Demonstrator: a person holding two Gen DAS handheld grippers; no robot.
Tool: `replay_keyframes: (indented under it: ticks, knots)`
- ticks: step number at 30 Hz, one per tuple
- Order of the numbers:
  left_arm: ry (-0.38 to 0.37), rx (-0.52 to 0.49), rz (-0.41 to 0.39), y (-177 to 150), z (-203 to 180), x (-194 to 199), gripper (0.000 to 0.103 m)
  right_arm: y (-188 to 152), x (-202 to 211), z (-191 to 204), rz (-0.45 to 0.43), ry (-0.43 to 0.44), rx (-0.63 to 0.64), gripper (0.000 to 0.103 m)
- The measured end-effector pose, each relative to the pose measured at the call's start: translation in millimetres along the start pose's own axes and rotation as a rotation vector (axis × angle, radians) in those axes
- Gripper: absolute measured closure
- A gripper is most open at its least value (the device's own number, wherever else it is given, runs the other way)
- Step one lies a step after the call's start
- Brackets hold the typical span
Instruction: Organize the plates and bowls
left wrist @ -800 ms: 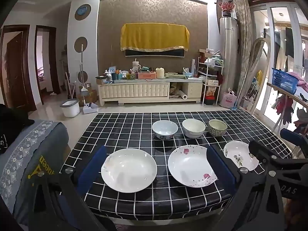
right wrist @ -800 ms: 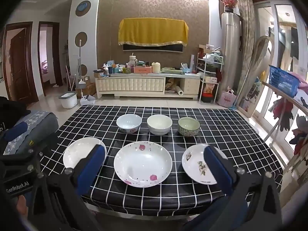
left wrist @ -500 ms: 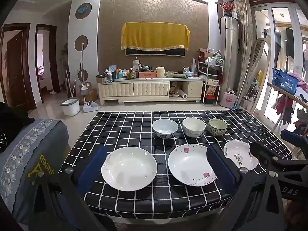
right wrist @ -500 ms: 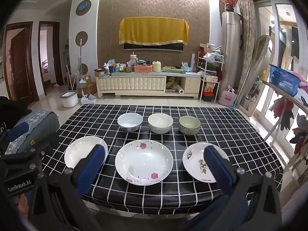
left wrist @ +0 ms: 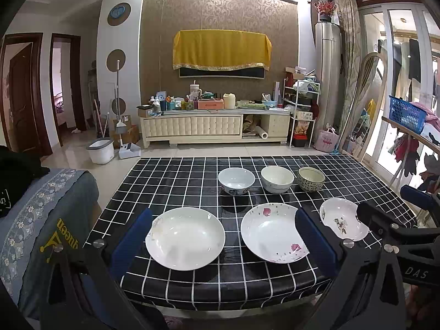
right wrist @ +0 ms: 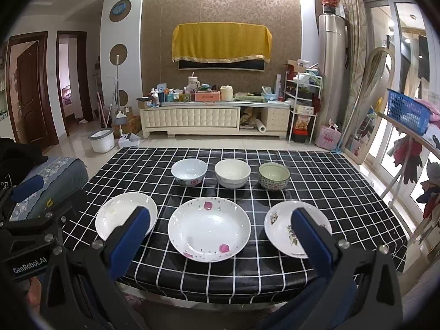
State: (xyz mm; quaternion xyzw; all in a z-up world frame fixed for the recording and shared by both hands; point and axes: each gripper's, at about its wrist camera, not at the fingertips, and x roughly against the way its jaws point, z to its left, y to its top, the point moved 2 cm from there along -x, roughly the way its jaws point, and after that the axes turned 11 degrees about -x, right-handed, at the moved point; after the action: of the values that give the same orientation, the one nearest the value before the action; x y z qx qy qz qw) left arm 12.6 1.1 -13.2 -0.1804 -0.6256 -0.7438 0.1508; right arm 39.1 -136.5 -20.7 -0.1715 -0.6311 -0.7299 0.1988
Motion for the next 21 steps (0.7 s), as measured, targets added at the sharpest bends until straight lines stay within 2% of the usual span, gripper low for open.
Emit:
replay_keyframes:
  ticks: [21]
  knots:
    - [-0.005, -0.007, 0.003, -2.3, -1.6, 0.0, 0.000, -4.8, 0.7, -1.3, 0.012, -0.003, -0.006, 0.000]
